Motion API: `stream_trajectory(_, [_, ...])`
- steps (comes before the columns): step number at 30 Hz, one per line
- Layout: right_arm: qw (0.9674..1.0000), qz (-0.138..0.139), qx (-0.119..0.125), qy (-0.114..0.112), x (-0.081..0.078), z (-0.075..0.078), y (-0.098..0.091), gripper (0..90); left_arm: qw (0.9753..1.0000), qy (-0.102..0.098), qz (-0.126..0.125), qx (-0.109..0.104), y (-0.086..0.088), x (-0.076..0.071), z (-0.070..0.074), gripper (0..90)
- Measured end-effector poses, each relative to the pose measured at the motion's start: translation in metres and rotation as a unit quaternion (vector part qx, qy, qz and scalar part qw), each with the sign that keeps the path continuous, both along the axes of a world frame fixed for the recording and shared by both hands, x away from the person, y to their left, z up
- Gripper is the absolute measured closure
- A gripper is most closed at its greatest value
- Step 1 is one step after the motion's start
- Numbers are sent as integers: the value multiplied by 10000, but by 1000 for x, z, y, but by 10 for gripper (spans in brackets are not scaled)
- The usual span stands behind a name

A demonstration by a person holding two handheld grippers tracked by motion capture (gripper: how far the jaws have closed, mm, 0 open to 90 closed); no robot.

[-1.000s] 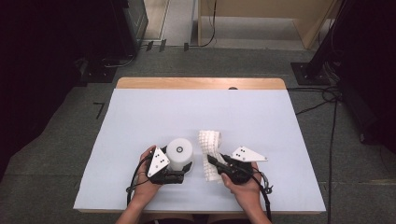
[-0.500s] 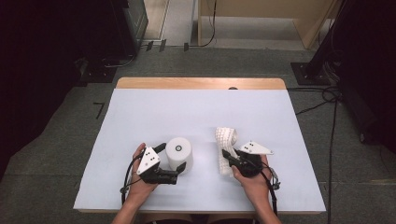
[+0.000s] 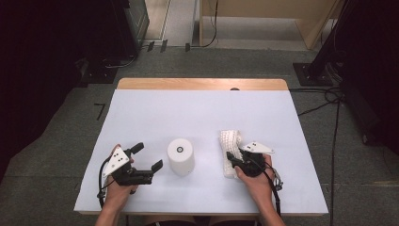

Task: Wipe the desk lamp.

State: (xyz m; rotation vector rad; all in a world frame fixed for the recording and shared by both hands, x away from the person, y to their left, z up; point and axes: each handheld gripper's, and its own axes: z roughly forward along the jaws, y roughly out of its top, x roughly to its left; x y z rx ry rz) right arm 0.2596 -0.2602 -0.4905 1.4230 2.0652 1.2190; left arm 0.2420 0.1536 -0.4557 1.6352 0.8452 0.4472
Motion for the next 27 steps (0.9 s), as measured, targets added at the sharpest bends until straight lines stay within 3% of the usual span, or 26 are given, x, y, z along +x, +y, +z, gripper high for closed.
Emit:
stream_trajectory(4, [9997,-207,-59,-102,-3,8,-7,202,9995,105,290,-65,14,1,0,0])
stream_trajectory(10, [9981,-453,205,-366,-12,23,-32,28,9981,218,576,3,30,-6,-6,0])
stream_trajectory(12, [9974,-515,227,-445,-17,26,-46,9,9970,312,710,-76,35,-7,-9,0])
stream_trajectory(15, [9967,-627,172,-495,-25,26,-67,0,9952,420,882,-8,40,-9,-14,0])
stream_trajectory(20, [9963,-830,-114,-200,-38,15,-105,0,9931,440,1091,45,49,-17,-17,0])
stream_trajectory(24, [9955,-913,-204,-156,-52,6,-130,0,9903,487,1298,37,62,-22,-20,0])
stream_trajectory(27, [9944,-1038,-124,-159,-62,3,-149,0,9895,517,1347,59,66,-23,-23,0])
